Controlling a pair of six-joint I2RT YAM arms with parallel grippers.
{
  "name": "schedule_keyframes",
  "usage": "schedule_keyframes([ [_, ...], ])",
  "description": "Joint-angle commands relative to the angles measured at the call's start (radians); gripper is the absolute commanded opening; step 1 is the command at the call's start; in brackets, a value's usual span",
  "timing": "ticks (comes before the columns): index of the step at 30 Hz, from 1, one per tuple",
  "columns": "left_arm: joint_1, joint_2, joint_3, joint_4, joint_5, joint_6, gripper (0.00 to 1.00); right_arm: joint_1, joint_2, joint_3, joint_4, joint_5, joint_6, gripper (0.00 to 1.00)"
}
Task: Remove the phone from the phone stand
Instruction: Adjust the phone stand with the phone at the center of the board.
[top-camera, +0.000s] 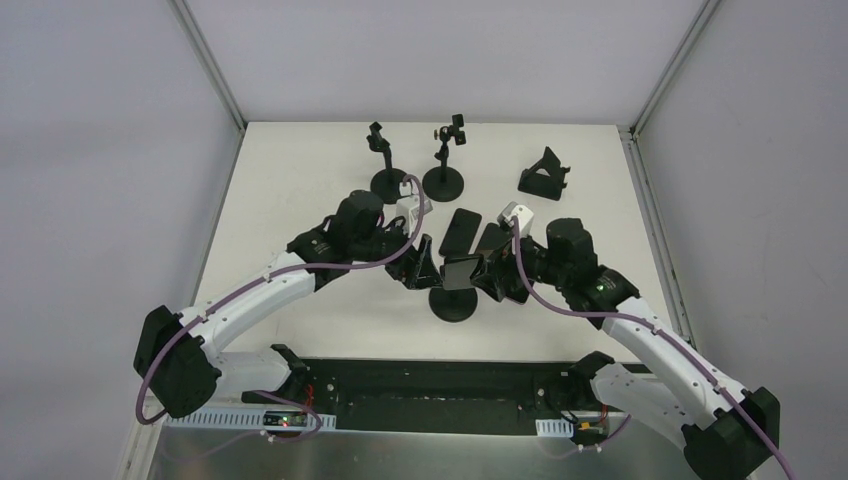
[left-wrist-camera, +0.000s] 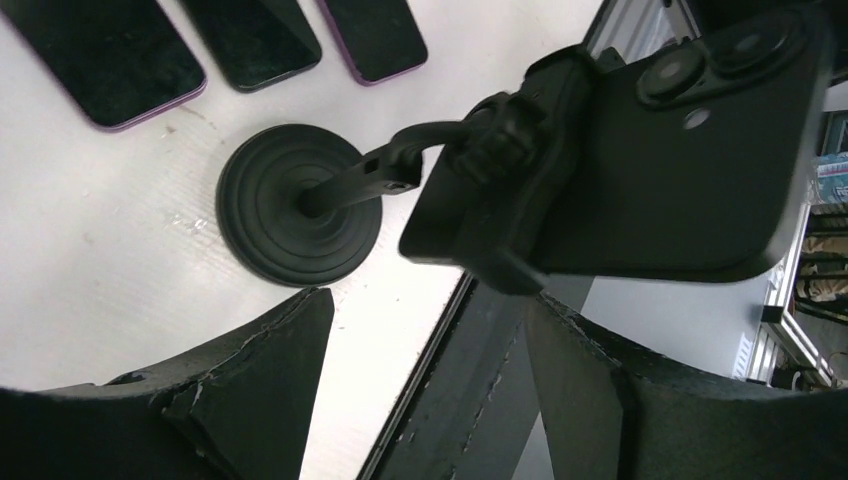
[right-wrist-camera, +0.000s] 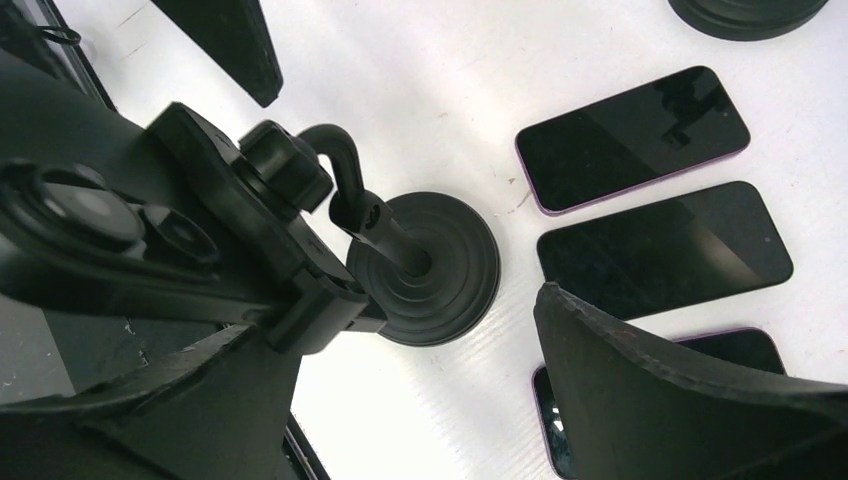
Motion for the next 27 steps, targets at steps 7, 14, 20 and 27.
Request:
schedule_keyframes([
  [7,-0.076,0.024,0.067,0.023,0.003,0.003,0.71,-0.015,-0.067,0.034,-0.074,0.040,-0.051,0.87],
  [14,-0.122,0.039,0.102,0.026,0.033,0.014,0.71,-0.024,-0.089,0.019,-0.070,0.086,-0.048,0.87],
  [20,-0.170,0.063,0.143,0.026,0.040,0.008,0.71,-0.028,-0.084,0.014,-0.017,0.147,-0.001,0.87],
  [27,-0.227,0.087,0.163,0.027,0.032,-0.002,0.71,-0.029,-0.067,0.014,0.017,0.197,0.028,0.87],
])
